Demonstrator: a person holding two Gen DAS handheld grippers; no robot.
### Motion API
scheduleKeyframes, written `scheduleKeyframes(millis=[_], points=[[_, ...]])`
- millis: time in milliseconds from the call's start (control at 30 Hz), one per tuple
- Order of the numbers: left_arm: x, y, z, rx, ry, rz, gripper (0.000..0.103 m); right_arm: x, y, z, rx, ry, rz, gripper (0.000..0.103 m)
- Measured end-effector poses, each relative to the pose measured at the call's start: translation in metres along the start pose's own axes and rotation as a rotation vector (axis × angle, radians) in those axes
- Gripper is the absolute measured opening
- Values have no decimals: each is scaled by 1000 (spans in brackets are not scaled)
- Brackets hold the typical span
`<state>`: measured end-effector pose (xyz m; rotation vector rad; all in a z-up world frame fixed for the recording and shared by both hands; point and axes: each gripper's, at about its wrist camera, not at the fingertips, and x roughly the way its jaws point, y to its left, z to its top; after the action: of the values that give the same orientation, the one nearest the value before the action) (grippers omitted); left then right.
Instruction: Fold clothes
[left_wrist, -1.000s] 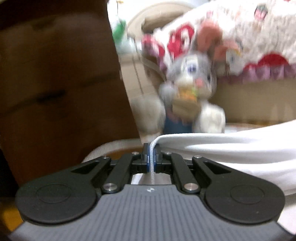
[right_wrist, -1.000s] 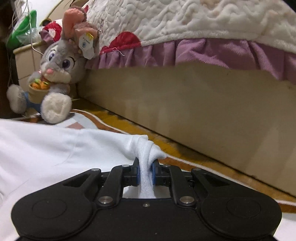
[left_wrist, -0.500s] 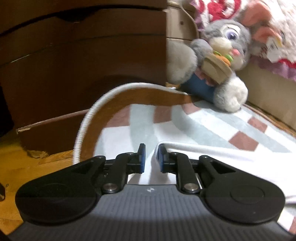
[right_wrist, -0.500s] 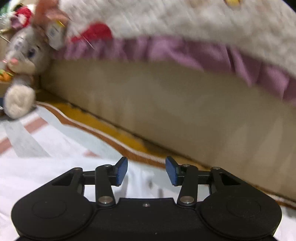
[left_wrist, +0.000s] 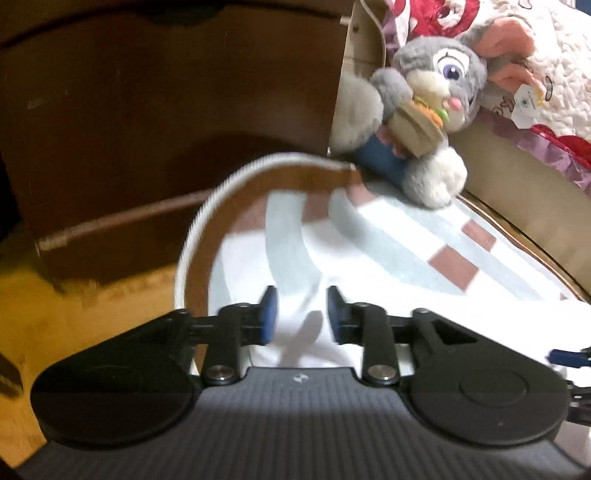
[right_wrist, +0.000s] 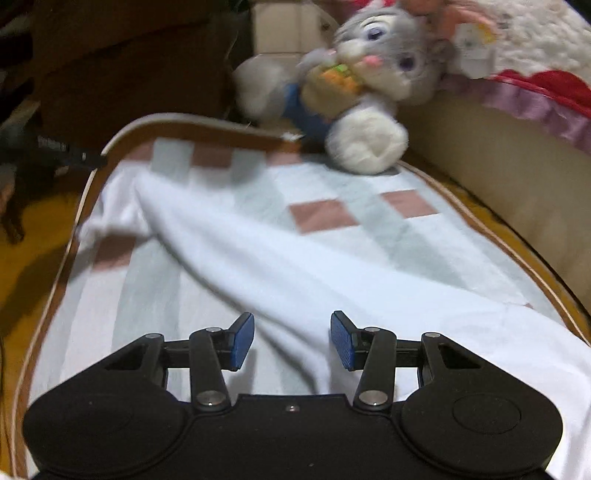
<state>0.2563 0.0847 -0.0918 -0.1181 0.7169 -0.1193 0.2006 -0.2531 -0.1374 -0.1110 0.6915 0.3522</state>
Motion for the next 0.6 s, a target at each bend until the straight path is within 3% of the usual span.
scheduleKeyframes(millis=[133,200,267,333,400,433,467,500,567,600], points=[[4,-6,-19,5,117,-77,46,3,-2,-1,-14,18,-36,51],[11,-11,-30,7,190,-113,57,-1,-4,-3,-14,19,-48,51],[24,-10,-38,-70,258,-171,60,-1,-6,-2,-5,26,-62,51],[38,-5,-44,-193,286,-188,60,2,-7,-2,-11,43,-74,51],[44,-8,-48,-187,262,-155,60,5,-5,-3,-24,60,-86,51],[46,-11,-50,-174,246,-133,58,6,-4,-4,-28,68,-92,51],[46,-15,-50,-140,217,-100,49,7,-4,-5,-30,73,-96,51],[47,-17,-49,-120,185,-74,24,8,-4,-5,-30,74,-99,52],[49,-16,-45,-135,126,-51,20,9,-6,-7,-30,74,-105,52],[49,-11,-41,-175,95,-60,12,9,-7,-9,-30,72,-108,52]])
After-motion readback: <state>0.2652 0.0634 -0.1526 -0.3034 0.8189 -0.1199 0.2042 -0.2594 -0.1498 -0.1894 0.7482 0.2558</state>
